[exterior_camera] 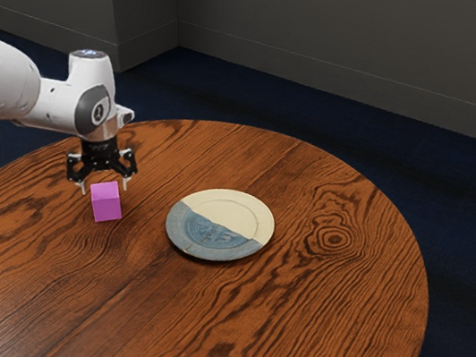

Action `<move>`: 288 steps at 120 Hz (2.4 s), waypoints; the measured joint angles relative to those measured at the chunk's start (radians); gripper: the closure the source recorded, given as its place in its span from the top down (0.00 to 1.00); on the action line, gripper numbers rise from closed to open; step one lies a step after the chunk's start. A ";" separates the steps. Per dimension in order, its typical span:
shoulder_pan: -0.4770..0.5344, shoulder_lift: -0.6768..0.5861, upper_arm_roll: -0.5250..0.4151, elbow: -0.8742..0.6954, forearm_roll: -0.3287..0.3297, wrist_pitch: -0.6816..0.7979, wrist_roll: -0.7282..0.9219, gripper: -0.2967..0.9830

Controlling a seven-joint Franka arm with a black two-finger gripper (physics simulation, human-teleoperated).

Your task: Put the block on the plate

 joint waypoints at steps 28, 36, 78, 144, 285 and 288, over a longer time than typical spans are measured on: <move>0.003 0.033 -0.020 -0.004 0.022 0.016 -0.044 0.75; 0.007 0.034 -0.022 -0.010 0.023 0.018 -0.053 0.71; 0.010 0.032 -0.025 -0.013 0.024 0.016 -0.090 0.57; -0.144 -0.129 -0.064 -0.070 0.018 0.017 -0.121 0.54; -0.198 -0.402 -0.203 -0.041 0.120 -0.271 0.190 0.76; -0.190 -0.402 -0.203 -0.027 0.117 -0.284 0.216 0.76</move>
